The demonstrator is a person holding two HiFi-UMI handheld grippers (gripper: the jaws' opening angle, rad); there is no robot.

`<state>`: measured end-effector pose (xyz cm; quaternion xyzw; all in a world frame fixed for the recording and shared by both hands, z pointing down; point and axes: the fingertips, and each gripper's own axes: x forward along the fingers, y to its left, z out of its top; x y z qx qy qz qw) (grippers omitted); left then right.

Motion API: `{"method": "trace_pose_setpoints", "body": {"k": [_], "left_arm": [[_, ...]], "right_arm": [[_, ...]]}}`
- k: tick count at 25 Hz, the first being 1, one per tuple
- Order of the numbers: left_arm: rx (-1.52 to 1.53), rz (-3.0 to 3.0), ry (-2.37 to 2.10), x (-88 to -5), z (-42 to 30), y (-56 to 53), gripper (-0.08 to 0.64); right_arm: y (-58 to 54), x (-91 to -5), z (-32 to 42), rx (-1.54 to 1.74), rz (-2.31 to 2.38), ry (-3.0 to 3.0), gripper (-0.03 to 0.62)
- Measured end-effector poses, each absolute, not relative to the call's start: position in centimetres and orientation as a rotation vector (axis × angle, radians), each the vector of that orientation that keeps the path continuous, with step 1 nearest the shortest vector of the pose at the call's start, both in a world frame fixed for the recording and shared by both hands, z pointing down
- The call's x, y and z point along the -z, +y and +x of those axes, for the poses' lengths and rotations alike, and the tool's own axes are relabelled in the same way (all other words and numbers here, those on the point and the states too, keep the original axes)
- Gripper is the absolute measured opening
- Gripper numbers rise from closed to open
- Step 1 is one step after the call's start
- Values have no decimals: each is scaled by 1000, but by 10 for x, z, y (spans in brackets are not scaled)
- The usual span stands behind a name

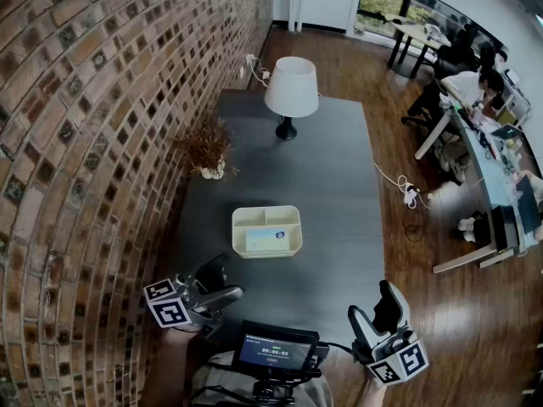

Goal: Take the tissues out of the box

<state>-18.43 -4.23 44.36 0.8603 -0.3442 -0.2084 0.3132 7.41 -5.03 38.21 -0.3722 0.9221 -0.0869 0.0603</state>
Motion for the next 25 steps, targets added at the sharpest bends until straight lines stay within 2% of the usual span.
{"method": "trace_pose_setpoints", "body": {"k": [1, 3, 6, 9, 10, 12, 15, 20, 25], "left_arm": [[508, 2252, -900, -452, -180, -46, 495], [443, 2211, -877, -467, -173, -54, 497], [357, 2154, -867, -490, -171, -71, 495], [104, 2157, -927, -531, -175, -91, 495], [-1, 2150, -943, -547, -177, -98, 483], [-114, 2068, -921, -576, -179, -113, 387], [-109, 1873, -841, -604, -177, -134, 380], [-362, 1679, -915, -656, -197, -155, 381], [-444, 1560, -919, -675, -189, -165, 352]], "right_arm": [[-48, -382, 73, 259, -1107, 2797, 374], [-45, -382, 71, 249, -1078, 2807, 331], [-43, -383, 69, 238, -1067, 2816, 331], [-41, -384, 69, 239, -1055, 2814, 330], [-40, -384, 69, 240, -1048, 2814, 330], [-39, -384, 70, 242, -1033, 2813, 330], [-35, -385, 72, 237, -1020, 2812, 330], [-26, -392, 79, 248, -1043, 2773, 330], [-21, -402, 98, 284, -1063, 2746, 328]]}}
